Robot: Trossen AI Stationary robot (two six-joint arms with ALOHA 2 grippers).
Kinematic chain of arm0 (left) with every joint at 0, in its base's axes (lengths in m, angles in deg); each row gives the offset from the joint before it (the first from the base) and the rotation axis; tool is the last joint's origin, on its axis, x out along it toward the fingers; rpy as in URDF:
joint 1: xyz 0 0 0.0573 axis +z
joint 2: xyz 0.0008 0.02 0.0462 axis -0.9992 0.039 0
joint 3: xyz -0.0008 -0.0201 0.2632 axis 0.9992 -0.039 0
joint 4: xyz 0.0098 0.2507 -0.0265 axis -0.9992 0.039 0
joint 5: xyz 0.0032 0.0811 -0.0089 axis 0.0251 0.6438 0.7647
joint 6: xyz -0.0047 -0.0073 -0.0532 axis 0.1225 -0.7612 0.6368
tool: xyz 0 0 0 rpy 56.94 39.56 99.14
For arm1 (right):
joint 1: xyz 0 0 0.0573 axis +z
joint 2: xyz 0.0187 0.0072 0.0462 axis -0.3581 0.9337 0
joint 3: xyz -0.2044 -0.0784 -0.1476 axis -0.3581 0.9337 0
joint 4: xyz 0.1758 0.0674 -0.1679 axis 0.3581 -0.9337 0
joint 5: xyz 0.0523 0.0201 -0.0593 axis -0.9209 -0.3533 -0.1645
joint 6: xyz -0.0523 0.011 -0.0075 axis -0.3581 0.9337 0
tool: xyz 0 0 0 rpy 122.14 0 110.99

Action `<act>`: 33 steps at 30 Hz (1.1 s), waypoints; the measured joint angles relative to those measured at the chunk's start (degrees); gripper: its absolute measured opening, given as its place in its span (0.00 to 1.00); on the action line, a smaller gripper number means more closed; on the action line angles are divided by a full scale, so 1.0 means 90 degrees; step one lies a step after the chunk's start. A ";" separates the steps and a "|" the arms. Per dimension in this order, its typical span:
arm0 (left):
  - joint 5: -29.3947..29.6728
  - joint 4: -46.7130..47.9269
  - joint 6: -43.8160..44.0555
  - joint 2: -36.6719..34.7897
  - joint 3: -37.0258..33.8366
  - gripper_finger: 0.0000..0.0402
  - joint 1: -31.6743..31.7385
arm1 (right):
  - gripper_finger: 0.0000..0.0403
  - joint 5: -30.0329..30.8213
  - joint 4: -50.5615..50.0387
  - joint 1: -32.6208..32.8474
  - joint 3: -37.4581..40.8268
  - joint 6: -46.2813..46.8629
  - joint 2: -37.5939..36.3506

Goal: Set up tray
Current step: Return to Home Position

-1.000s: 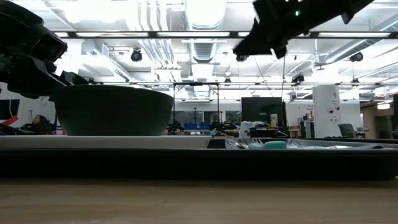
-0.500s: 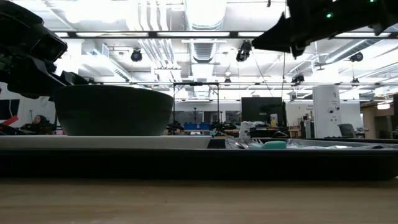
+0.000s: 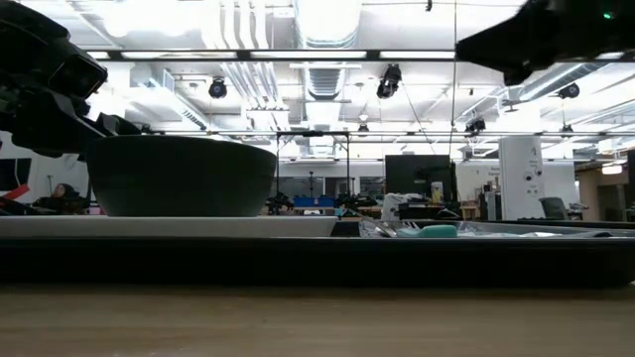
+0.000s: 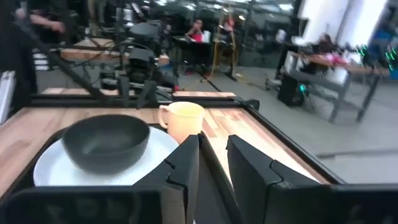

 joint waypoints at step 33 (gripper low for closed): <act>0.0000 -0.0001 0.0001 -0.0001 0.0000 0.25 -0.0001 | 0.21 -0.1751 -0.1371 -0.1618 0.1521 -0.0991 -0.4019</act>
